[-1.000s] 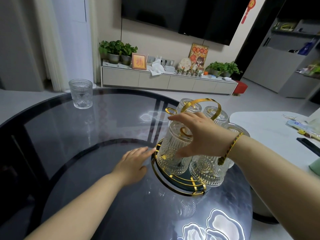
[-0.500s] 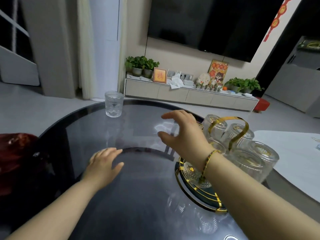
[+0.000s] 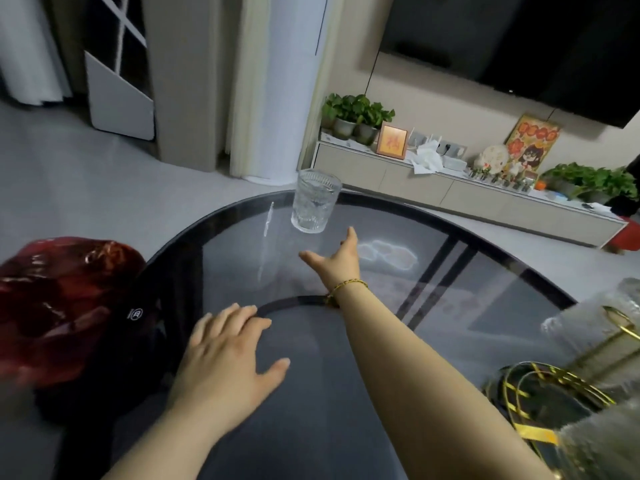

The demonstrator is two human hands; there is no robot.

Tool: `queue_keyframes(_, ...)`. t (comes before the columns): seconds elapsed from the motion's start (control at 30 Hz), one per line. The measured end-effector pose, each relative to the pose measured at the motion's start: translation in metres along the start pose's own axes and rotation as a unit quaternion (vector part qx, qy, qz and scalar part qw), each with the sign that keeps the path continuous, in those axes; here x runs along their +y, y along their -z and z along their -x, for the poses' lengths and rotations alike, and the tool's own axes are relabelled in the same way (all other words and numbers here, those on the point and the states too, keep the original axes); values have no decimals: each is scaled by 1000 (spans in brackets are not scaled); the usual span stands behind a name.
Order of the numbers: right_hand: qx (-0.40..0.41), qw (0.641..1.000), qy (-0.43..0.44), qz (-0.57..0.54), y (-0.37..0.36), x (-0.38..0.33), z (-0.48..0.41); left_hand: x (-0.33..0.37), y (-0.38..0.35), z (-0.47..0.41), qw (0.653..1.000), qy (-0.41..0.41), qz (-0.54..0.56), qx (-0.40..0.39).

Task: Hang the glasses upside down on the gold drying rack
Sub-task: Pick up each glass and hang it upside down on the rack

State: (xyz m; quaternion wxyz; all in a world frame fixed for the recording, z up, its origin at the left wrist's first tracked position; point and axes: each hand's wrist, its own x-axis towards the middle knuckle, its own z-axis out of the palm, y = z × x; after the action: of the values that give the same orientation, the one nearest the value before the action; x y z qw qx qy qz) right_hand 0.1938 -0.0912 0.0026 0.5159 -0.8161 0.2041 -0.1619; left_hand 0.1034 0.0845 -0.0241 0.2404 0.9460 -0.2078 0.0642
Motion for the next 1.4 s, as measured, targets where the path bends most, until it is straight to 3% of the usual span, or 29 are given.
queue_keyframes(0.23,67,996,45,-44,-31,-5,-68,-11,1,-7,993,-9,95,74)
queue_keyframes(0.83,30,990,67,-121,-31,-11,-66,-11,3,-11,991,-5,93,99)
queue_keyframes(1.2,-31,994,80,-67,66,-51,64,2,9,-1,1000,-10,7,5)
queue_keyframes(1.4,-74,990,110,42,165,-115,138,38,20,25,999,-24,17,-42)
